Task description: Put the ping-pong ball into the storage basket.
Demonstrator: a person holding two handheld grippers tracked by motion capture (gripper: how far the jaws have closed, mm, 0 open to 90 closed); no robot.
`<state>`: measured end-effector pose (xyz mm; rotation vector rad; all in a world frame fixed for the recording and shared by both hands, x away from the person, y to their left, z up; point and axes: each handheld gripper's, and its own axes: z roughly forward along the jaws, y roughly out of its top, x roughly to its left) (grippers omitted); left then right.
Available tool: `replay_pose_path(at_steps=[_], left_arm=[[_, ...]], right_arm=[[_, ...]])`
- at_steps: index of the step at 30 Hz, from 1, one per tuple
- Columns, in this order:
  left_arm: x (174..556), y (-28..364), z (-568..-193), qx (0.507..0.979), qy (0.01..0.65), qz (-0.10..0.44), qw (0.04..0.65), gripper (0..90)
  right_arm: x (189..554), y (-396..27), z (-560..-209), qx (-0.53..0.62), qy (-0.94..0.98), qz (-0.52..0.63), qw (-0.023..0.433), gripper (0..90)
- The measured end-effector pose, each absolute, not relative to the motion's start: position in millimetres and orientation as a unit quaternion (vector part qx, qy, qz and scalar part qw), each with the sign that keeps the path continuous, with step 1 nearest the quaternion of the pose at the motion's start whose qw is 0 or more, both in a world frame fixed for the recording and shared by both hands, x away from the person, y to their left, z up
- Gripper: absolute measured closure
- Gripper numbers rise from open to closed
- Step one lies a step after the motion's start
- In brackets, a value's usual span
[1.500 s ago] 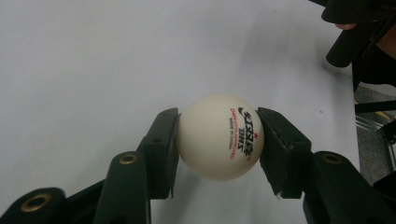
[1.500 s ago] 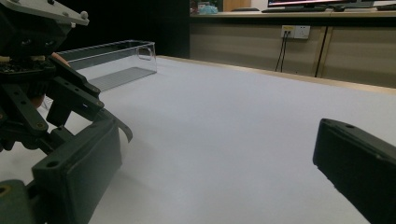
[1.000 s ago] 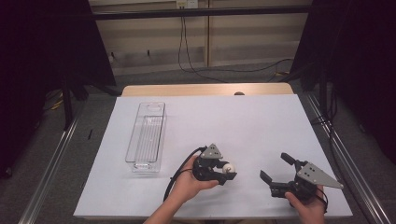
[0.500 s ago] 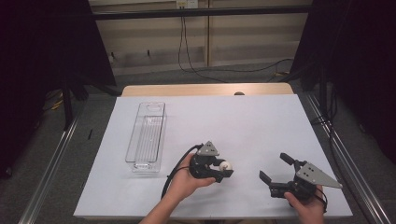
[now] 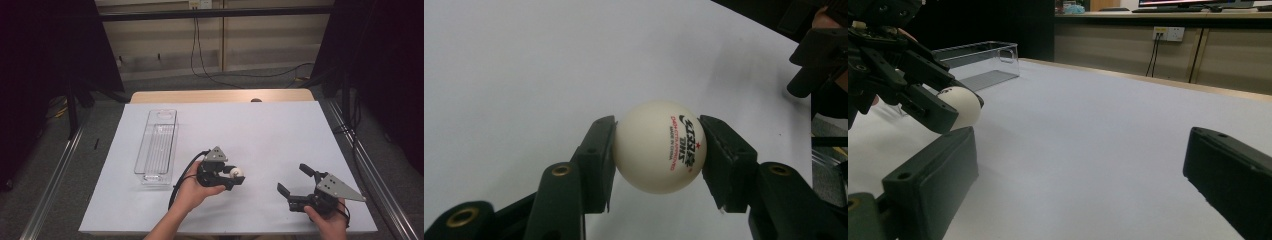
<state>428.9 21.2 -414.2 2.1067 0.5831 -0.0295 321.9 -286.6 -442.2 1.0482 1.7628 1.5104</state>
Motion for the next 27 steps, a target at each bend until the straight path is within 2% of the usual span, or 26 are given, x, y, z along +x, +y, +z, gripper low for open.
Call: replay_pose_path(at_steps=[27], left_arm=[[437, 37, -406, 0.843, 0.267, -0.010, 0.466, 51.0]], right_arm=[[322, -286, -442, 0.392, 0.663, 0.568, 0.291, 0.9]])
